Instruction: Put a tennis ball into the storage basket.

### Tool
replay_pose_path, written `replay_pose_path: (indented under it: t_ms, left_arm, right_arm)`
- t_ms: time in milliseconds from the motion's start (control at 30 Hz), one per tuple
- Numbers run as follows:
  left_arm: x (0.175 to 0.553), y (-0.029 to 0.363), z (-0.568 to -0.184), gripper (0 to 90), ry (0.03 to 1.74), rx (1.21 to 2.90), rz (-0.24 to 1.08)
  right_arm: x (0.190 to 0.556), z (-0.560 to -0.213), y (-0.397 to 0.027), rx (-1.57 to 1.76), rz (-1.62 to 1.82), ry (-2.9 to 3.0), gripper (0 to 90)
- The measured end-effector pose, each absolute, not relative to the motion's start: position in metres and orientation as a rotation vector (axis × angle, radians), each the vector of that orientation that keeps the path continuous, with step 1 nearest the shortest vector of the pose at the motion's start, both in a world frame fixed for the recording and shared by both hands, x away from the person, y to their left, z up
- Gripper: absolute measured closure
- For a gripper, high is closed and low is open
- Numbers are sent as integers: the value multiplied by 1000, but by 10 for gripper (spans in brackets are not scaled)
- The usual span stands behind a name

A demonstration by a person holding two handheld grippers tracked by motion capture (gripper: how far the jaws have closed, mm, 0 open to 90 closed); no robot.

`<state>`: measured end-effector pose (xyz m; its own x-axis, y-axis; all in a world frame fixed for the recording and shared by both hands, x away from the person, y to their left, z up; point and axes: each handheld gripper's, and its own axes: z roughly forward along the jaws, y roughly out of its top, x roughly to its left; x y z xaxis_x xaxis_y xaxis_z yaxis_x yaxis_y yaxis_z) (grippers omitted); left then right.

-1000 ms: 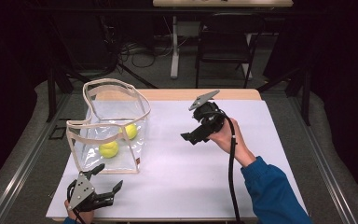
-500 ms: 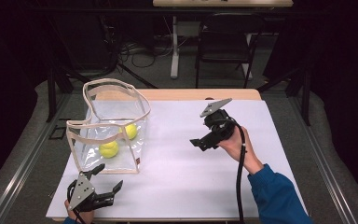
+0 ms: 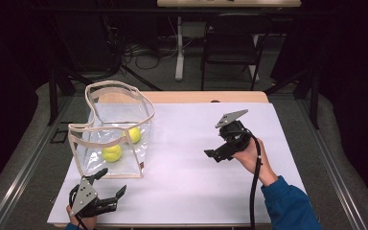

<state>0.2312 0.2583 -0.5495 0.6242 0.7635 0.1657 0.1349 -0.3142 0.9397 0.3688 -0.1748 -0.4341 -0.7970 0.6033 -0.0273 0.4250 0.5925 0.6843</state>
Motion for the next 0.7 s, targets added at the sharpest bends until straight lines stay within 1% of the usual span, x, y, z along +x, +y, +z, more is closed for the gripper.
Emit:
replay_pose_path:
  t_ms: [700]
  left_arm:
    - [231, 258, -549, 159, 725, 1807, 758]
  right_arm:
    - [346, -459, -197, 897, 968, 2578, 0]
